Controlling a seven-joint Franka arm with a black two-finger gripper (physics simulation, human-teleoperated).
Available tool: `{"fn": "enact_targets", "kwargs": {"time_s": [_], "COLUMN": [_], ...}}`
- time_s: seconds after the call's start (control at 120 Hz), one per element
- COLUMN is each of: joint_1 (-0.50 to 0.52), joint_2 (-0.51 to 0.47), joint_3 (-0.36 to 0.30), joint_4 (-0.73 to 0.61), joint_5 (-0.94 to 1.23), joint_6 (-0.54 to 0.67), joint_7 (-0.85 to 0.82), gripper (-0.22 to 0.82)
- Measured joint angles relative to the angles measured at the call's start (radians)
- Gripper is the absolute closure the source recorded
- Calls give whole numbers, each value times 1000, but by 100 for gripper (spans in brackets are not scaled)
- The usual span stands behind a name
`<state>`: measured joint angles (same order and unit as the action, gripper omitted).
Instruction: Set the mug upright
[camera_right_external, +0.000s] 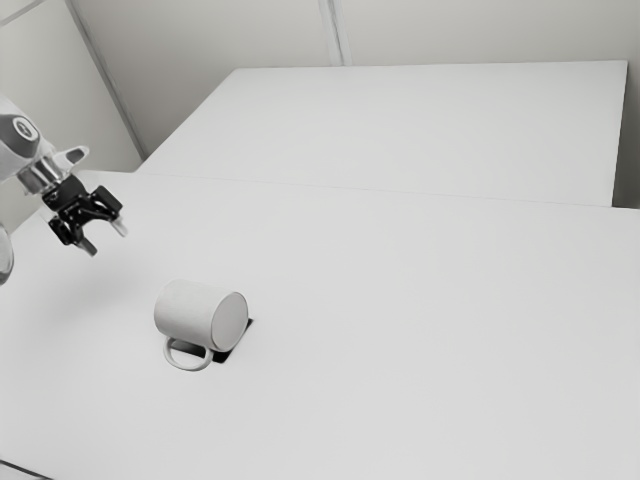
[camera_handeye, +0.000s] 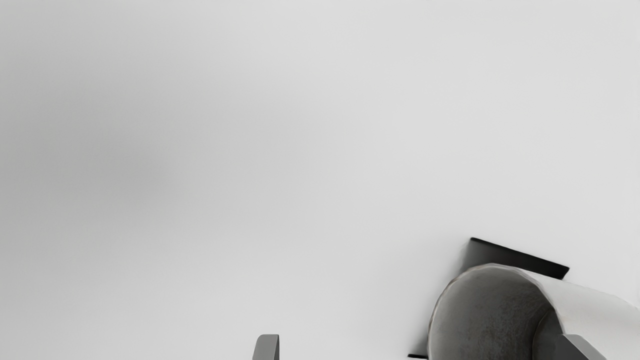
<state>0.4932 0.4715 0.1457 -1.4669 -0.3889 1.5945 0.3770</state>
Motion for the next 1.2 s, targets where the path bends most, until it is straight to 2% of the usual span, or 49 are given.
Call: {"fn": "enact_targets", "kwargs": {"time_s": [0.158,0.425,0.817,1.083,1.133,1.2], "joint_1": [5,10,-10,-31,-31,-35], "joint_2": [16,24,23,23,23,23], "joint_3": [-1,0,-9,-18,-18,-18], "joint_4": [-28,-177,-328,-342,-342,-341], "joint_5": [-121,-314,-463,-510,-514,-516], "joint_6": [-12,-79,-120,-134,-135,-137], "joint_7": [77,143,147,128,125,118], "gripper": [0,0,0,0,4,19]}}
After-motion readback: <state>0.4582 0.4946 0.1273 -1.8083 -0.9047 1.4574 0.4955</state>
